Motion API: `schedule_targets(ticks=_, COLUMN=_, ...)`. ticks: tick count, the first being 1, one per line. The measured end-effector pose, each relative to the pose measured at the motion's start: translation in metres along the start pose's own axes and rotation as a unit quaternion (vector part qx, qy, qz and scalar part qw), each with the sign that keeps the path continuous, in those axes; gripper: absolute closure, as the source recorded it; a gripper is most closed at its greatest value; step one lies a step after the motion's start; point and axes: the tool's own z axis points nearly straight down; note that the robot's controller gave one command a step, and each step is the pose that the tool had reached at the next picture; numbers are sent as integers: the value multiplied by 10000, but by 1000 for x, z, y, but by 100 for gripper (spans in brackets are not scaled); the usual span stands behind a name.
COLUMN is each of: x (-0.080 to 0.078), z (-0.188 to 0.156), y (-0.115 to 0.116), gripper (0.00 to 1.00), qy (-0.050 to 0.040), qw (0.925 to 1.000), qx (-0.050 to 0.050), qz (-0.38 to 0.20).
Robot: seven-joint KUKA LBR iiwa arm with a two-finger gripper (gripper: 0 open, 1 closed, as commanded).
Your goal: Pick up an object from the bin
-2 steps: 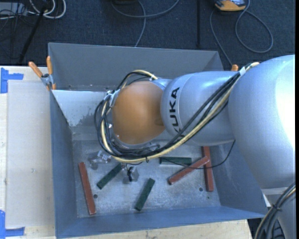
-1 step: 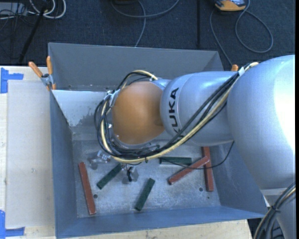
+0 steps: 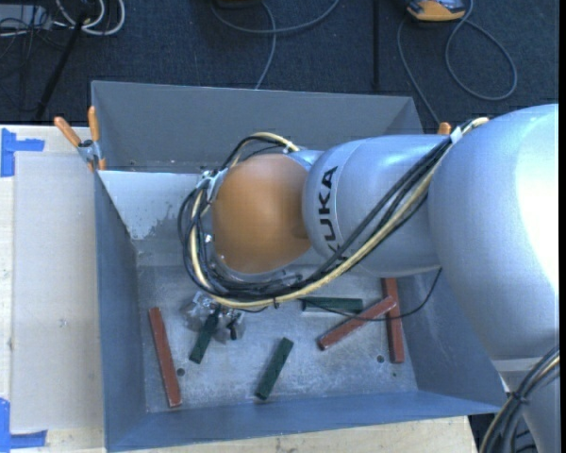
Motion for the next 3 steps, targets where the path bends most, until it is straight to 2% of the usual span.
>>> schedule_targets(ticks=3, x=-2, z=-63, y=0, gripper=100, qy=-5, qw=10000, qx=18, qz=85)
